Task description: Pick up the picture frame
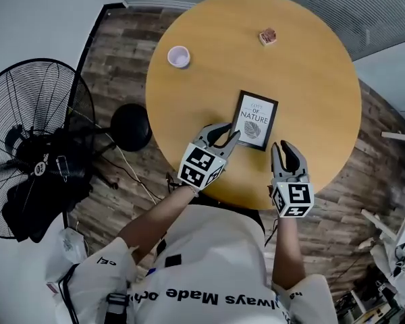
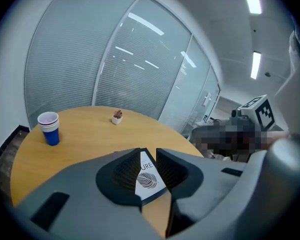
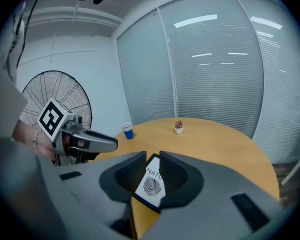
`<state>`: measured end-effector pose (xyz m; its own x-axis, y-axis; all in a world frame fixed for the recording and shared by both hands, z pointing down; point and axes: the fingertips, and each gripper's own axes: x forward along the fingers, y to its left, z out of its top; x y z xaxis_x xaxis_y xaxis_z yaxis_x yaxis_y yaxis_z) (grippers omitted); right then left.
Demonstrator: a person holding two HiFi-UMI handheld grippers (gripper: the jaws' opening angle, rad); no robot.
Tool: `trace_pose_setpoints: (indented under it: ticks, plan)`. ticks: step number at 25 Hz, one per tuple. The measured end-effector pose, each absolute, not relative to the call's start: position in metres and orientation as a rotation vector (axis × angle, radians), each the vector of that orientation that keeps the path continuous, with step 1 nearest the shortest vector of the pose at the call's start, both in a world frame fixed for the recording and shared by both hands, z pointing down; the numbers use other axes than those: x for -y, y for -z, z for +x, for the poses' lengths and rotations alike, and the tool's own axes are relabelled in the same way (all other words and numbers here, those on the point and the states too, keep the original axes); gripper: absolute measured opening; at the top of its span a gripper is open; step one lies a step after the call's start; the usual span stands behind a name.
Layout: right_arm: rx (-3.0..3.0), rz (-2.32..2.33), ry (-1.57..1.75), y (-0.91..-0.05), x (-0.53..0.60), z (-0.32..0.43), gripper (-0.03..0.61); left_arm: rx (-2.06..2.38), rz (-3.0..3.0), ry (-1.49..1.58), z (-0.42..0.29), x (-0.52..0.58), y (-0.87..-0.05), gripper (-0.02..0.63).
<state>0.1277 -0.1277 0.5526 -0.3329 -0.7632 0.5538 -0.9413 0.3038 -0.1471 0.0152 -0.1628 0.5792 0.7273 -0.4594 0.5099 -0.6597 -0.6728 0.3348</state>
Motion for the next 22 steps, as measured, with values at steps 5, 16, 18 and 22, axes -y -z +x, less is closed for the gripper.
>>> trace_pose_setpoints:
  ticks: [5,16,18,22]
  plan:
    - [2.165,1.512,-0.691,-0.586,0.130,0.132,0.078,0.848,2.383,-0.581,0.020,0.165,-0.613,0.077]
    - [2.093,1.491,-0.769,-0.651,0.133,0.139,0.078,0.853,2.299,-0.679,0.022,0.164,-0.677,0.078]
    - [2.079,1.492,-0.783,-0.660,0.134,0.140,0.078,0.854,2.286,-0.693,0.022,0.164,-0.687,0.078]
    - [2.057,1.484,-0.808,-0.679,0.137,0.140,0.080,0.859,2.263,-0.724,0.020,0.166,-0.706,0.078]
